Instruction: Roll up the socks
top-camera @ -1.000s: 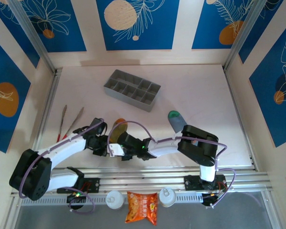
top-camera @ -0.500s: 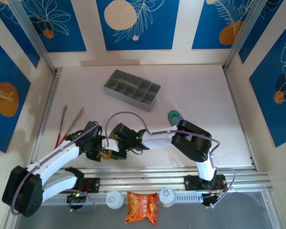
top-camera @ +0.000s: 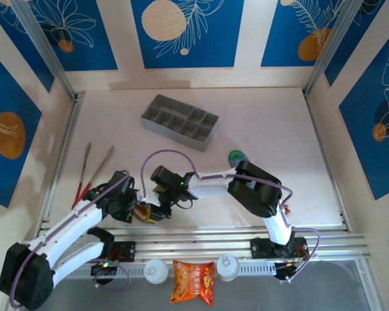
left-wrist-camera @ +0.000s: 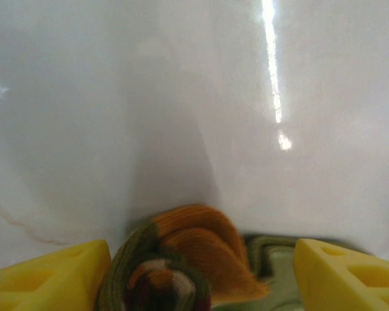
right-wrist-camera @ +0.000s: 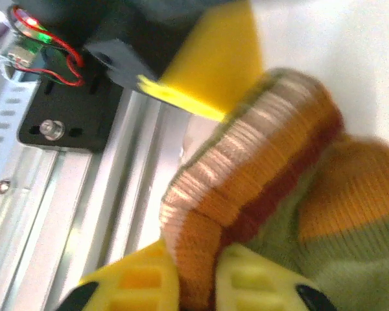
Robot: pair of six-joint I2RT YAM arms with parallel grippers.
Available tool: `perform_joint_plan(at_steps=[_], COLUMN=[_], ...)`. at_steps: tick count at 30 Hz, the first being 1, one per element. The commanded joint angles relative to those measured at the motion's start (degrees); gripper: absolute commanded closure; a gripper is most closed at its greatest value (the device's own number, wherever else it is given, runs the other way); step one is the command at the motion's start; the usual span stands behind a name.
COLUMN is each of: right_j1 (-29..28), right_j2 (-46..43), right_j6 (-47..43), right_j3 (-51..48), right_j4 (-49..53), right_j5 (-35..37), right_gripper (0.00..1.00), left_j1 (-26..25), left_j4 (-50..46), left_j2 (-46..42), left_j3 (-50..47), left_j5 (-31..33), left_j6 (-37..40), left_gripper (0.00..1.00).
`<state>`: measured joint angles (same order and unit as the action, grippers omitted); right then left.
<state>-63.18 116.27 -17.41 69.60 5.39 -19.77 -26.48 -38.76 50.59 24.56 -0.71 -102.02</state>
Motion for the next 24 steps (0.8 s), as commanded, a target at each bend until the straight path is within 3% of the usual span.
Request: perform_joint_plan(at_steps=[1,8,15,24], right_j1=[3.42,3.77,3.33,3.85], right_j2=[5.60,2.98,0.23,-2.27], right_j6=[11.23,10.73,9.88,-3.59], right_j3=[-4.21,-5.30,-8.17,-12.45], right_j4=[13.98,11.64,5.75,-5.52], right_j5=[17.80,26.05,32.44,42.78], right_gripper=[1.00,1.00,1.00,1.00], left_j1=[-1.43,-2.37,-3.14,-1.96], left_j4=[-5.81,-4.37,-3.70,5.94], left_j2=[-1.93,-2.10,-6.84,-2.22], left_j3=[2.18,1.96,0.98,0.44], left_j5=[-9.62,-11.24,-11.14,-9.26], left_j6=[-1.77,-3.84,-10.74,-13.84], left_gripper=[0.27,0.25,0.22,0.19])
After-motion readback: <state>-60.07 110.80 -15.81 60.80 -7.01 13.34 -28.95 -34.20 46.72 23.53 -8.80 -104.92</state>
